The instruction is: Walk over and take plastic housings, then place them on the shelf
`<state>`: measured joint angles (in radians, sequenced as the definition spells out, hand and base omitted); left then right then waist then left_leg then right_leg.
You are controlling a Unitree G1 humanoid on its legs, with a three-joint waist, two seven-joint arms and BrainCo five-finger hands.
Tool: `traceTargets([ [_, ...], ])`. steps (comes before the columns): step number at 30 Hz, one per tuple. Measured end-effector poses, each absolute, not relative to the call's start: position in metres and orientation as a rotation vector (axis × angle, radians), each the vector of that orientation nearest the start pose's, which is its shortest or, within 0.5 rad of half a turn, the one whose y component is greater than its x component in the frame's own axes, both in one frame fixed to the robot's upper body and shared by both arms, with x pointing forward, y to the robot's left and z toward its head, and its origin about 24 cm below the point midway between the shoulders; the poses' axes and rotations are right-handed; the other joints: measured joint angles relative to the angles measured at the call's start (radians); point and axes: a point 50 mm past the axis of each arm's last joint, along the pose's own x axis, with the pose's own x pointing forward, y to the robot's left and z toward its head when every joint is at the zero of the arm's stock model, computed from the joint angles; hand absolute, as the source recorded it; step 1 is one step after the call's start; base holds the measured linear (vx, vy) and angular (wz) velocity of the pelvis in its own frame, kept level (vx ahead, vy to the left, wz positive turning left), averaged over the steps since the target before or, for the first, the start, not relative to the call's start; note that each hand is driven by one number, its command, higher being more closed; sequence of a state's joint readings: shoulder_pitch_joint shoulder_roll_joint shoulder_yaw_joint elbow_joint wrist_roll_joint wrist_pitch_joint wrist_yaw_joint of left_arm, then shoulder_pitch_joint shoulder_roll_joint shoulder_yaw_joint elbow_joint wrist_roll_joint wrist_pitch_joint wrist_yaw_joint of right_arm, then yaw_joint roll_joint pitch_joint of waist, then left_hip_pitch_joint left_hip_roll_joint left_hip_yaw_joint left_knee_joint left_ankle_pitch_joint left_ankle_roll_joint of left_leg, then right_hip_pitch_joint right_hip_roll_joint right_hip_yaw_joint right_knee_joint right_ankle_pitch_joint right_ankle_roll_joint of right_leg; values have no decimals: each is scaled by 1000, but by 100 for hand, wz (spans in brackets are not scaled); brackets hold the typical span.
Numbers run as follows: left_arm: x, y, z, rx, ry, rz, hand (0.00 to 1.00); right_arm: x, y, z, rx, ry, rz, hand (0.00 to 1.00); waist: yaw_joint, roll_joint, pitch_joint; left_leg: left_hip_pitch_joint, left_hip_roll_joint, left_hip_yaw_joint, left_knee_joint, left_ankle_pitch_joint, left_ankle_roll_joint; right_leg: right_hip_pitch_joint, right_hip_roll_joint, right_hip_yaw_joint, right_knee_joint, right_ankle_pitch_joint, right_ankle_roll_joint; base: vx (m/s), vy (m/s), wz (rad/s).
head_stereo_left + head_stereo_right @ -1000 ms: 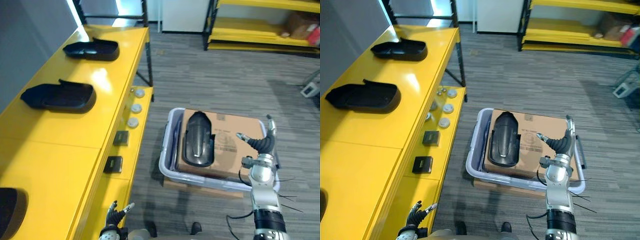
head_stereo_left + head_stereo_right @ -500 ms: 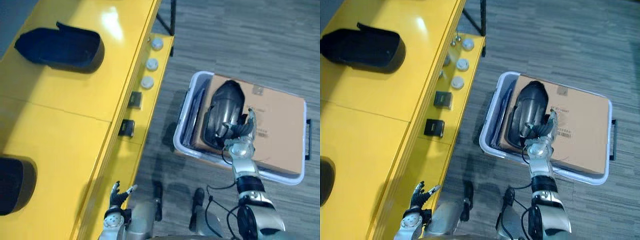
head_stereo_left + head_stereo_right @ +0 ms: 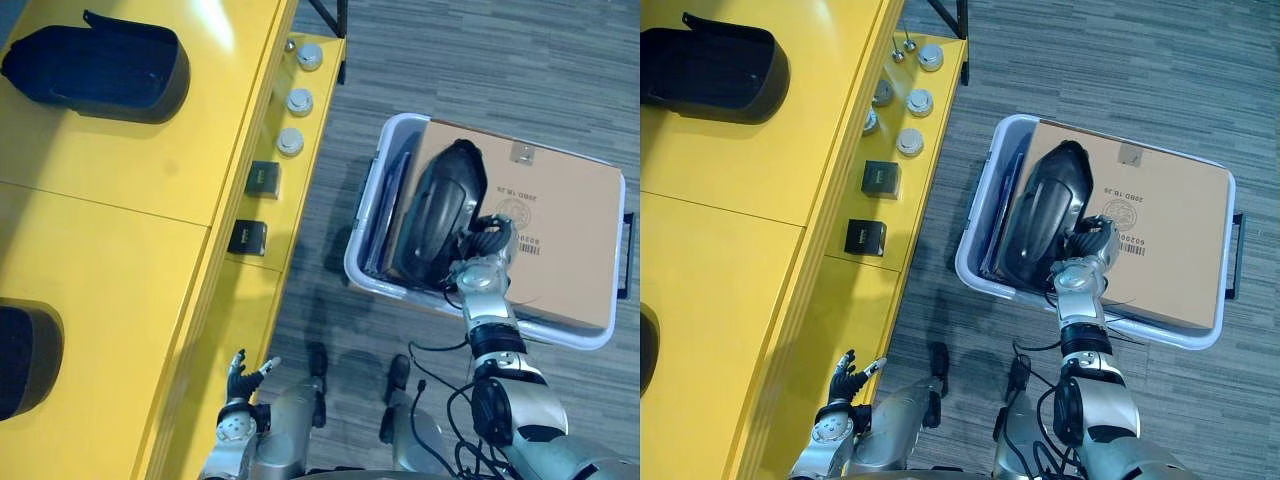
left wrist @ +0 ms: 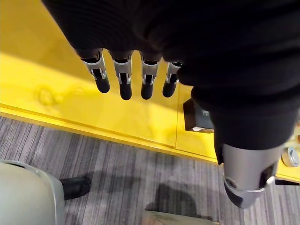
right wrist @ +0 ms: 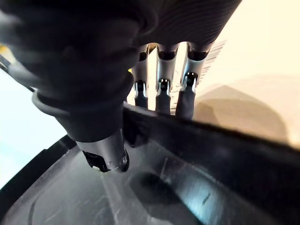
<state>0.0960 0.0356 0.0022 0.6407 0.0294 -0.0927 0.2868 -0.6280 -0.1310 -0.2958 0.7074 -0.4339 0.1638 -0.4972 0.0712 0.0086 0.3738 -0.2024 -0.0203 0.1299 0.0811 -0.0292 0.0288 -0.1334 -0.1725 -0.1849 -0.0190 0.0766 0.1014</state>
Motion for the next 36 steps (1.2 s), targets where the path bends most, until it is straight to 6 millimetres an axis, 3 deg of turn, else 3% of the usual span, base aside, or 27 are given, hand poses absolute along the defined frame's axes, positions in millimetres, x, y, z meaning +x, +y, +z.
traceTargets([
  [3, 172, 176, -104, 137, 631, 296, 0, 342, -219, 58, -454, 177, -636, 100, -3, -1, 0, 12, 0, 8, -14, 5, -3, 3, 0, 6, -3, 4, 6, -27, -23, -9],
  [10, 172, 175, -104, 130, 632, 276, 0, 316, -226, 37, -481, 218, -642, 100, -4, -3, -1, 70, -7, 8, -47, 13, 0, 43, -4, 6, -2, 5, 7, 0, 0, 0],
  [16, 170, 175, -103, 142, 626, 256, 0, 303, -234, 54, -485, 118, -695, 100, -28, -10, -11, 97, -13, 6, -51, 17, 3, 70, -9, 5, -3, 8, 12, -10, 1, 0],
  [20, 170, 174, -96, 140, 589, 246, 0, 293, -239, 61, -500, 66, -727, 100, -32, -40, -59, 109, -12, 10, -63, 21, 5, 76, -7, 11, -11, 7, 12, -32, -15, -6],
  [22, 175, 168, -84, 136, 527, 224, 0, 285, -241, 67, -517, 27, -745, 100, -32, -53, -92, 113, -13, 11, -70, 21, 4, 78, -6, 21, -18, 7, 11, -42, -24, -10],
  [27, 197, 155, -36, 100, 288, 190, 0, 277, -236, 88, -526, -84, -788, 100, -56, -53, -115, 140, -16, 10, -94, 26, 3, 96, -7, 17, -19, 1, 12, -36, -12, -1],
  [33, 223, 131, 56, 49, -142, 144, 0, 266, -219, 121, -576, -286, -789, 100, -76, -46, -171, 169, -16, -1, -108, 36, 9, 125, -5, -2, -22, -3, 11, 12, -17, 5],
  [36, 228, 123, 88, 43, -296, 140, 0, 265, -207, 130, -584, -346, -761, 100, -85, -46, -193, 177, -17, -3, -114, 36, 9, 131, -5, -4, -22, -3, 11, 16, -2, 5],
])
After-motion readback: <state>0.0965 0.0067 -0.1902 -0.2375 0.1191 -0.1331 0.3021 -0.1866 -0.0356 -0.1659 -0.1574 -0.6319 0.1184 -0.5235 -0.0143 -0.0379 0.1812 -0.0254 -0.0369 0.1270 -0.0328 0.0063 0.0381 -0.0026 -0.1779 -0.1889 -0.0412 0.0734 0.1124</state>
